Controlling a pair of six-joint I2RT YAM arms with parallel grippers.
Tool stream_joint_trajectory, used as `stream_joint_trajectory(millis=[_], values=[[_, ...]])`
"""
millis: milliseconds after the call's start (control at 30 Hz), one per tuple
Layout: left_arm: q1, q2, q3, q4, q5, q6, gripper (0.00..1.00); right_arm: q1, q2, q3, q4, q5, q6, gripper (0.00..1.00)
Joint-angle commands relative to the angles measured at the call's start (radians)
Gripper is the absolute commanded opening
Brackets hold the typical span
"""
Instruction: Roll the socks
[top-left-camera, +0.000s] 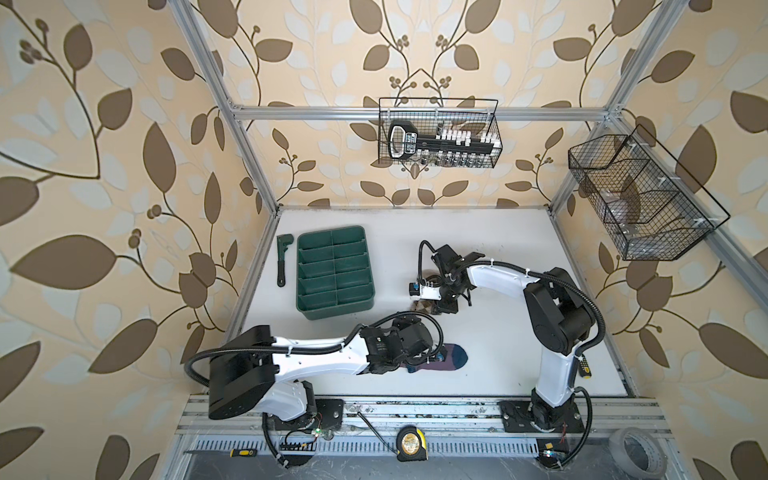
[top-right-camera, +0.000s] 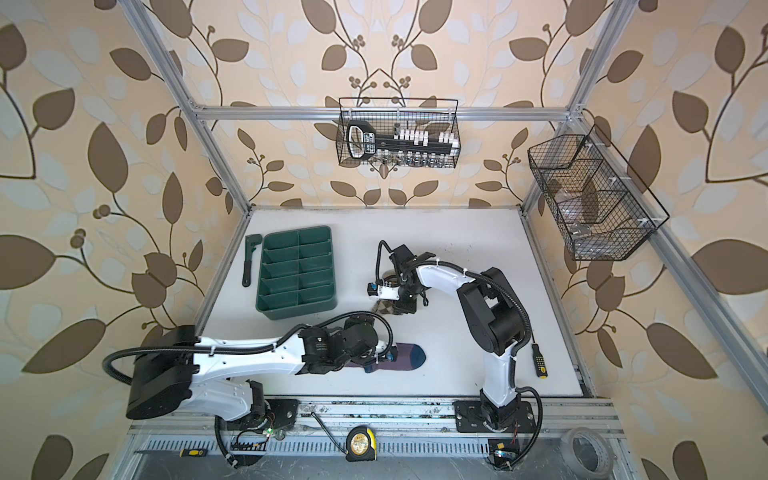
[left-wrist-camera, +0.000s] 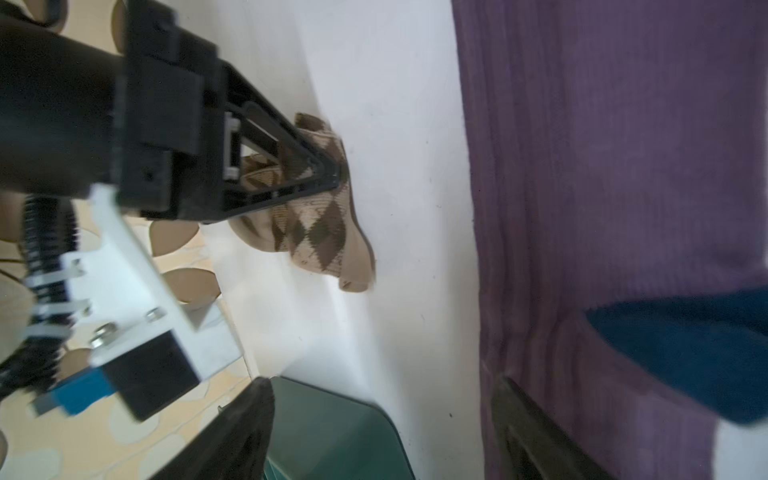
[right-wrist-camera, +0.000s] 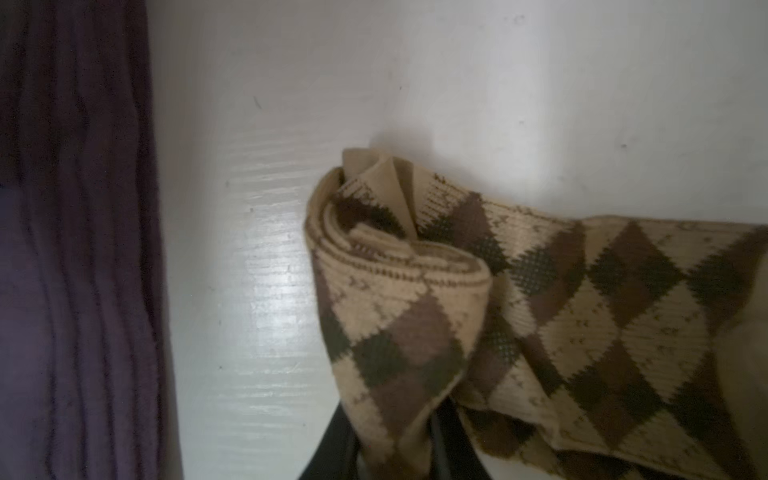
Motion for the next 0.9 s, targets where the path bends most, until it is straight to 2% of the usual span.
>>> stream_joint_trajectory(millis=[0,100,267,433,633,733,800,867], values=[[0.003,0.080,0.003,0.291,-0.065,0.046,0.83,0.000,0.097,-0.026,-0.097,-0.010,0.008,0.22],[0.026,0.147,0.009,0.387,-0.076,0.045,0.83,-0.002,0.100,-0.024,-0.104,-0.024,0.012,0.22],[0.073,0.239,0.031,0.447,-0.087,0.071,0.80,-0.002,0.100,-0.026,-0.105,-0.035,0.013,0.23],[0.128,0.315,0.058,0.461,-0.058,0.045,0.71,-0.003,0.098,-0.026,-0.104,-0.043,0.016,0.23],[0.147,0.391,0.120,0.453,-0.048,-0.015,0.51,-0.003,0.095,-0.032,-0.095,-0.044,0.028,0.23],[0.154,0.400,0.145,0.398,-0.021,-0.051,0.35,-0.008,0.079,-0.046,-0.066,-0.043,0.054,0.25],[0.167,0.388,0.179,0.277,0.039,-0.092,0.31,-0.019,0.054,-0.055,-0.026,-0.052,0.074,0.28],[0.209,0.373,0.263,0.021,0.207,-0.167,0.31,-0.030,0.010,-0.102,0.024,-0.053,0.105,0.37]])
